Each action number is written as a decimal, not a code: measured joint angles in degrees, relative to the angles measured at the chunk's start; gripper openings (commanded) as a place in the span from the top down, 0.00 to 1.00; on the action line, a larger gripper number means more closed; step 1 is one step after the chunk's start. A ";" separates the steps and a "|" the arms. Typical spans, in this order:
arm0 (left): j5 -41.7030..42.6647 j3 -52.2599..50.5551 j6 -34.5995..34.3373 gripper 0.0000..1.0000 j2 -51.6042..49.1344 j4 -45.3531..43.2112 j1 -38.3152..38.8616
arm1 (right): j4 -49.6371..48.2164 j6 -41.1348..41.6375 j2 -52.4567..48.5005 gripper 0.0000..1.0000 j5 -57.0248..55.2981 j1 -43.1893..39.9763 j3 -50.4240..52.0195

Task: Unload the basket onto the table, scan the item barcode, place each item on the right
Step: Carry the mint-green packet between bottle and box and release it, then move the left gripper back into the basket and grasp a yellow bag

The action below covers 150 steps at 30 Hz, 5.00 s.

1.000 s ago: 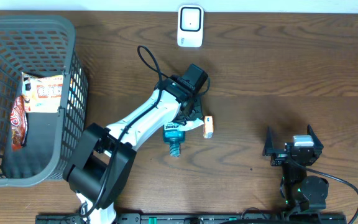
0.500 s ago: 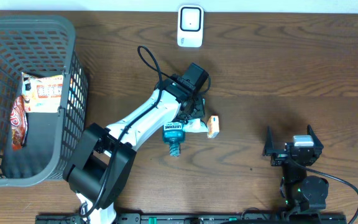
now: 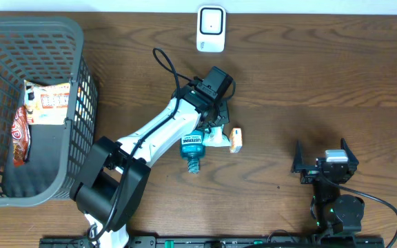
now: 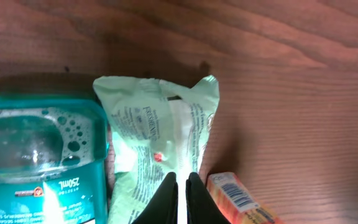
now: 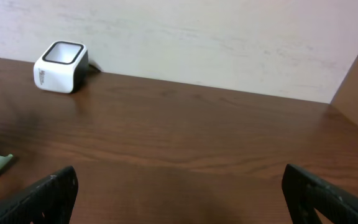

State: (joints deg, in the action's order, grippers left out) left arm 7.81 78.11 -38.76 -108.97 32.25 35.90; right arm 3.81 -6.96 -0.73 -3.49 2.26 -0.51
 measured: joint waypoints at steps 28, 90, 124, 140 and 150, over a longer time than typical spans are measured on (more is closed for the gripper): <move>0.90 1.64 1.55 0.93 2.69 1.73 0.07 | 0.00 0.00 0.00 0.01 0.00 0.00 0.00; -3.67 4.87 -0.15 0.92 -8.37 8.72 10.23 | 0.00 0.00 0.00 0.01 0.00 0.00 0.00; -21.79 32.74 8.79 0.02 18.03 37.55 -48.09 | 0.00 0.00 0.00 0.01 0.00 0.00 0.00; -14.69 14.21 -25.59 0.02 8.09 24.59 -58.12 | 0.00 0.00 0.00 0.01 0.00 0.00 0.00; -12.68 14.16 -31.61 0.02 -3.15 20.52 -57.09 | 0.00 0.00 0.00 0.01 0.00 0.00 0.00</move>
State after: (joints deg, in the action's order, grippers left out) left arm -4.86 92.27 -70.37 -112.12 52.77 -21.19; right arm 3.81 -6.96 -0.73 -3.49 2.26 -0.51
